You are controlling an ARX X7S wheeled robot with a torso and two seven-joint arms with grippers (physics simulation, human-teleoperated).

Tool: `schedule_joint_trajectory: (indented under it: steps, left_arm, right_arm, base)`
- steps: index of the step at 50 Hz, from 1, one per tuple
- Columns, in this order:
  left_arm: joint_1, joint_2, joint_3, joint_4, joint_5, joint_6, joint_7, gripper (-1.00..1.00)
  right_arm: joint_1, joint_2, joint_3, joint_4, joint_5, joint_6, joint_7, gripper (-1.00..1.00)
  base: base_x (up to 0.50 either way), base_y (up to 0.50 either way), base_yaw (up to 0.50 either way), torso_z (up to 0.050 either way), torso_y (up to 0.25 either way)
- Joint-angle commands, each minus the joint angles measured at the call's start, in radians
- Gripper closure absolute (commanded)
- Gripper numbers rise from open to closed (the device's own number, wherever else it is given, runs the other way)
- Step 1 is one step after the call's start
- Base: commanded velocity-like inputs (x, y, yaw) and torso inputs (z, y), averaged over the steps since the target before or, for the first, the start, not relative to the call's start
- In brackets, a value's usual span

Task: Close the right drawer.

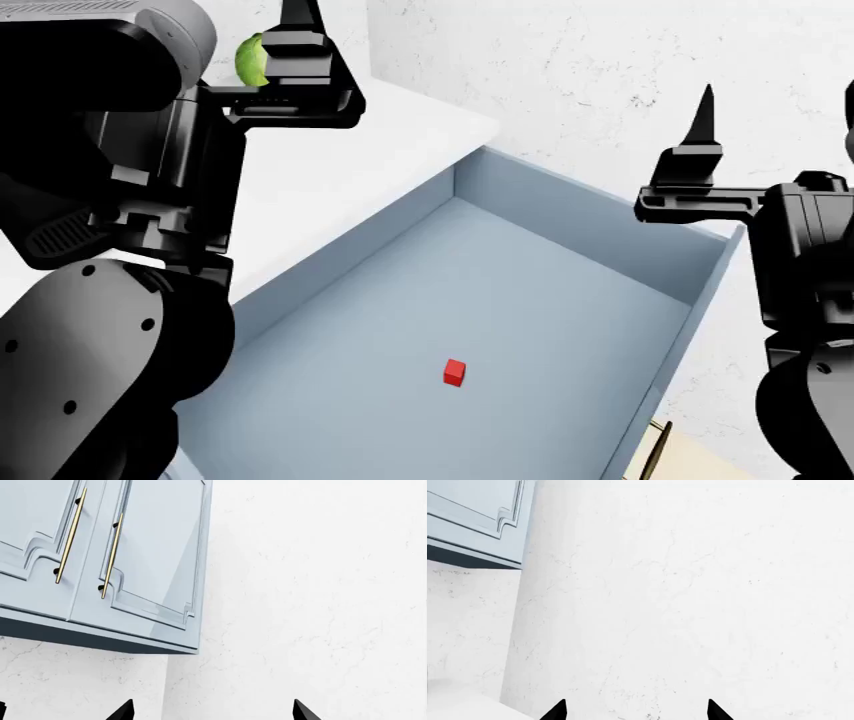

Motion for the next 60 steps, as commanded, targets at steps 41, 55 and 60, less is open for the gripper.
schedule_joint_trajectory:
  steps: [41,55,60]
  left_arm:
    - [0.005,-0.014,0.019,-0.009,-0.010,0.022,-0.014,-1.00]
    - [0.006,-0.021,0.025,-0.009,-0.013,0.021,-0.021,-1.00]
    - [0.006,-0.024,0.024,-0.008,-0.015,0.023,-0.022,-1.00]
  right_arm:
    - [-0.260,0.054,0.245,0.055,-0.013,-0.048,-0.017,-1.00]
    - [-0.358,0.027,0.265,0.124,-0.028,-0.145,-0.027,-1.00]
    - [-0.373,0.028,0.273,0.140,-0.031,-0.160,-0.029,-1.00]
  base:
    - [0.00,0.00,0.00,0.000,0.000]
    - [0.00,0.00,0.00,0.000,0.000]
    - [0.00,0.00,0.00,0.000,0.000]
